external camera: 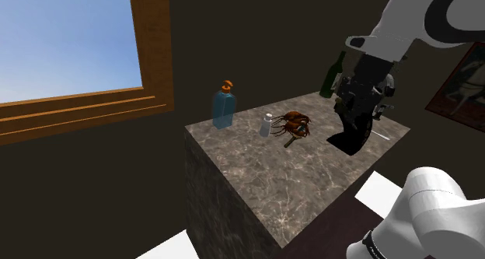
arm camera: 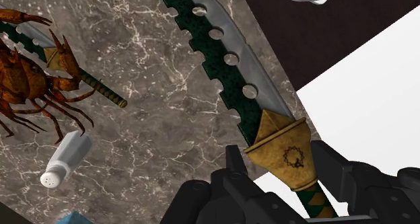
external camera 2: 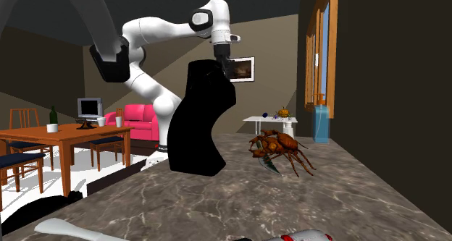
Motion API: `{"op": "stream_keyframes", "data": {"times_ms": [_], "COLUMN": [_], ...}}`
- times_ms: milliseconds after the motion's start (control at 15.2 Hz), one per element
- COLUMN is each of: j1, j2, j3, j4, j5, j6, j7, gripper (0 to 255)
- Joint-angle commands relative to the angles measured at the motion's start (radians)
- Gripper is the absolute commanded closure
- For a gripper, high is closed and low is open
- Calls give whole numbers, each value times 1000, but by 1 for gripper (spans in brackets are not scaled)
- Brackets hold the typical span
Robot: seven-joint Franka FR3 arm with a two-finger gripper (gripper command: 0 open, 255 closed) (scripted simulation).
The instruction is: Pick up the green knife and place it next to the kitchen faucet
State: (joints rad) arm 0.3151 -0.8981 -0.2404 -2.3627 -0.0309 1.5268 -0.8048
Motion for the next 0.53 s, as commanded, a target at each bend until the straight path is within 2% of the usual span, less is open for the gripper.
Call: {"op": "stream_keyframes", "data": {"times_ms": [0, 462], "j1": [3, 13], "j2": [10, 51], "j3": [2, 8], "j4": [34, 154], "j5": [3, 14], "j6": [-24, -103], "j7": [1, 9], "gripper": [255, 255]}}
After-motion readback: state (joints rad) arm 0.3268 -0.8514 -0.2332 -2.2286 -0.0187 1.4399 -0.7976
